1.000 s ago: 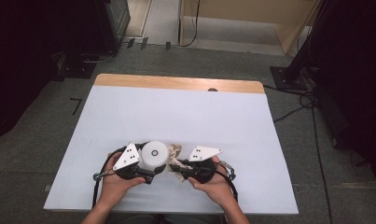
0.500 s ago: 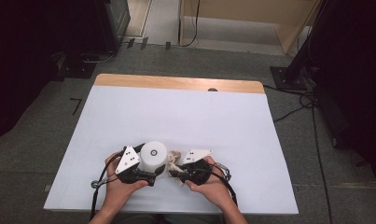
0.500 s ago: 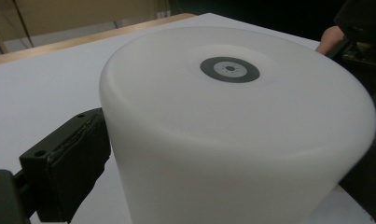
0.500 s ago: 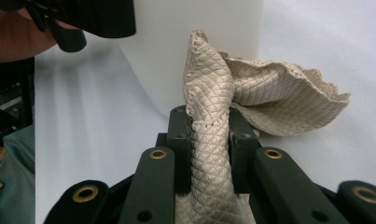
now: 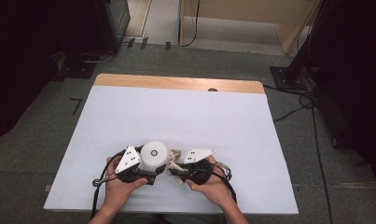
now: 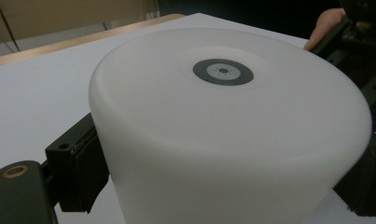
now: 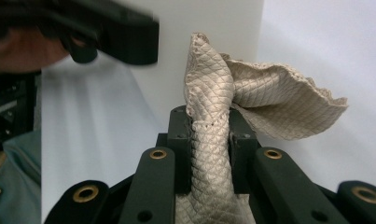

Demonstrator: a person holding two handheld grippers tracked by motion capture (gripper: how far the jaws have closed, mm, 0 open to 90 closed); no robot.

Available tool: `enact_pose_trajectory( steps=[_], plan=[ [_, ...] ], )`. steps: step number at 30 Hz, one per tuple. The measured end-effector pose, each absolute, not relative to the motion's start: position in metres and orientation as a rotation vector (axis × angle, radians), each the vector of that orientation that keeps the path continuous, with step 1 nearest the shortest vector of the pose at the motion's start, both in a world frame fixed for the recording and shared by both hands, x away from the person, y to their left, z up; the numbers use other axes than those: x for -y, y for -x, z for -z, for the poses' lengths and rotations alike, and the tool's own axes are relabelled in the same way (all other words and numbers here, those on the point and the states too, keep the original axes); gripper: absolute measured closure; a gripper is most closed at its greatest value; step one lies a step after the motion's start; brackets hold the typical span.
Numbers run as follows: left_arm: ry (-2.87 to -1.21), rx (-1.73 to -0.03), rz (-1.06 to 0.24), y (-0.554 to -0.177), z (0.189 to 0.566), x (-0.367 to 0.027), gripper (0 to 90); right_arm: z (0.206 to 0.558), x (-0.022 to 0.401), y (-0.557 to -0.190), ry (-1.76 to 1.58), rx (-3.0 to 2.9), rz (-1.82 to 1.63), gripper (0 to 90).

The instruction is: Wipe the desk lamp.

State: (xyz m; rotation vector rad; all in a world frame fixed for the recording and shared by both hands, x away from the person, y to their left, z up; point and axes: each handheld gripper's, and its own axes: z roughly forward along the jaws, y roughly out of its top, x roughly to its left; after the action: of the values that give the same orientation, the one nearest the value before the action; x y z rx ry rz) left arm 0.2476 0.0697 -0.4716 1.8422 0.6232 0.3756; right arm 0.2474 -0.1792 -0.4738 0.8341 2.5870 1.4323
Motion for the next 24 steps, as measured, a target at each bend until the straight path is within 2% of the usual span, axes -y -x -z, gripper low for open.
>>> enact_pose_trajectory(
  steps=[12, 17, 24],
  plan=[
    [-1.84, -0.597, -0.354, -0.25, 0.473, -0.069, 7.9, 0.437, 0.193, -0.242, -0.791, -2.383, -1.664, 76.4],
    [-1.838, -0.602, -0.353, -0.25, 0.473, -0.069, 7.9, 0.445, 0.193, -0.246, -0.816, -2.43, -1.647, 76.4],
    [-1.838, -0.602, -0.351, -0.251, 0.473, -0.069, 7.8, 0.476, 0.185, -0.255, -0.924, -2.602, -1.489, 76.2]
  ],
)
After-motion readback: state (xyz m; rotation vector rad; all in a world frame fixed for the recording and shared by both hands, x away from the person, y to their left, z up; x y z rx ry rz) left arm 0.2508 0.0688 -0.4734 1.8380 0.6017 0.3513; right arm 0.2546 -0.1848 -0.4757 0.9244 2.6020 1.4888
